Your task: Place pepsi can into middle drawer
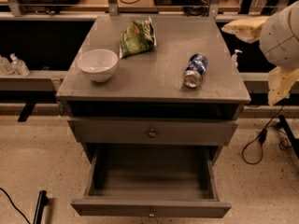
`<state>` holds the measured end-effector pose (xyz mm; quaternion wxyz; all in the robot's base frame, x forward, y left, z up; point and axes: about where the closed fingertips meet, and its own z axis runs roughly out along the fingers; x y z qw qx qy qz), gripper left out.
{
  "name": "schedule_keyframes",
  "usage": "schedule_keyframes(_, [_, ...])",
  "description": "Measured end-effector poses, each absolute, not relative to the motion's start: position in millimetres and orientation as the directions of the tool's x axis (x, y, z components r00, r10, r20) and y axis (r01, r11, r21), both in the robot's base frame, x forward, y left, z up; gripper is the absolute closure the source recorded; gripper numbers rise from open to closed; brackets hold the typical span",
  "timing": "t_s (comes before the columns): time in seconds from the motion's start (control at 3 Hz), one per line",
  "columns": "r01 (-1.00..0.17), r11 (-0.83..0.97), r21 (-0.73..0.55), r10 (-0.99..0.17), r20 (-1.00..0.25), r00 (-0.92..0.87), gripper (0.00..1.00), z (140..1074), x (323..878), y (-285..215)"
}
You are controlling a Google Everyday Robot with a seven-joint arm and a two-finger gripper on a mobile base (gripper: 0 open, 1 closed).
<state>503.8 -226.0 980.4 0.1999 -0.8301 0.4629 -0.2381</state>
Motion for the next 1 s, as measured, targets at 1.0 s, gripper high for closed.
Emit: schedule_keyframes(1.0, [-0.617, -0.684, -0.39, -0.726, 0.274, 0.631, 0.0, 955.7, 594.2, -234.0])
